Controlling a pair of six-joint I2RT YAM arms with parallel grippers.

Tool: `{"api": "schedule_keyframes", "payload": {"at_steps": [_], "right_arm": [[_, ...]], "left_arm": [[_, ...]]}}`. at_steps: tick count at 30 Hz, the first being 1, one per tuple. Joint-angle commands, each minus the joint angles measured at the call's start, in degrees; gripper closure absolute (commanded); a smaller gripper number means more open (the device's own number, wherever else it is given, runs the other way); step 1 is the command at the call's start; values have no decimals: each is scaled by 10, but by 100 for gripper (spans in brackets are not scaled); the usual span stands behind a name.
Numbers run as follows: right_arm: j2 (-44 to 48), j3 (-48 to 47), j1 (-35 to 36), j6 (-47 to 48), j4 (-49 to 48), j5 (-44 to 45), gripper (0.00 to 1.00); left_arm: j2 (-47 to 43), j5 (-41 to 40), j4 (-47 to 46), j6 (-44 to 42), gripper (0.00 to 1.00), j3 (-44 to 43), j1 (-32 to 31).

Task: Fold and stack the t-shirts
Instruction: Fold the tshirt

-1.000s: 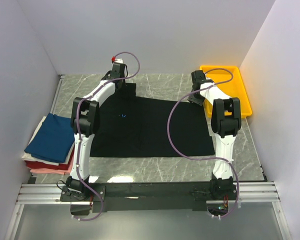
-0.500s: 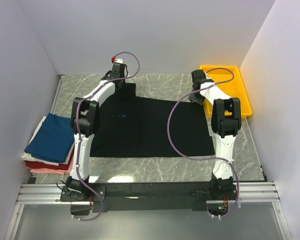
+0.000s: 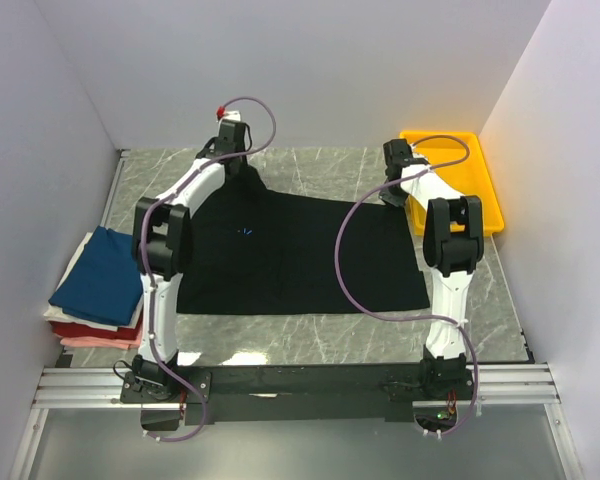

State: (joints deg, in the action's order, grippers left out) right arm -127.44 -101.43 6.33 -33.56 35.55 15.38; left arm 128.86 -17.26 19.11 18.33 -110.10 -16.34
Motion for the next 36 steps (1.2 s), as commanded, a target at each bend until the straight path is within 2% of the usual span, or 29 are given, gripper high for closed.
{"api": "schedule_keyframes", "payload": {"at_steps": [1,7,13,22,28,36], "right_arm": [[64,15,-5,-3,-19,12,100],[122,75,-6,-3,-48,4,100],[177,133,-4,-4,-65,-4,100],[307,308,-2,-16,-124,-24,100],[388,408,9,-35,-159,-48,100],[447,488,8,-43,-184,-83,100]], "left_arm": [[-79,-16,-25,8,100,4,-2],[-154,-14,-22,32,100,62,-2],[-253,-1,-21,103,100,183,-4],[-389,-5,14,204,100,363,-18],[-457,1,67,274,100,428,-20],[-543,37,64,319,100,525,-23]]}}
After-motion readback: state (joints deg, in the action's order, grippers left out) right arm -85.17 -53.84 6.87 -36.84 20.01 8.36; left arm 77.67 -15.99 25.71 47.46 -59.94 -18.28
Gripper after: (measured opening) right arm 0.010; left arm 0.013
